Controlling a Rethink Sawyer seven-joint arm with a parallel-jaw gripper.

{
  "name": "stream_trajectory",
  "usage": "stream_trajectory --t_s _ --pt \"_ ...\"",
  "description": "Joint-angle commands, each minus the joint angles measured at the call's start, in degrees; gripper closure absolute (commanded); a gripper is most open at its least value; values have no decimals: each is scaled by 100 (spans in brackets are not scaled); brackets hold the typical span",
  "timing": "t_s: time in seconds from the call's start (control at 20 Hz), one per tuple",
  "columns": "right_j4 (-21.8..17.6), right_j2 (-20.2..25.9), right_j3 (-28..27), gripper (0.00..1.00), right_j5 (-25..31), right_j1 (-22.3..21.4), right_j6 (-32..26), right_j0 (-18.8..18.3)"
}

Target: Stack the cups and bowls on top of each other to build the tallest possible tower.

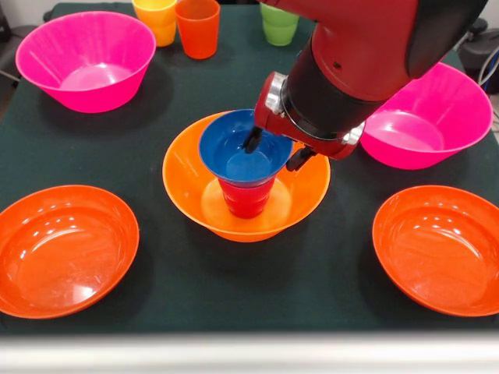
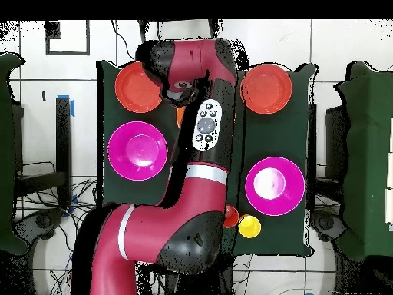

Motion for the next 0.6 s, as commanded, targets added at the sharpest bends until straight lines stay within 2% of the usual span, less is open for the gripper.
stream_trajectory --t_s 0.05,0.15,0.6 --pt "-22 303 -311 0 769 149 -861 -145" --pt "-14 267 -459 0 912 176 -941 -186" --pt "-282 223 -140 0 622 -93 -1694 -406"
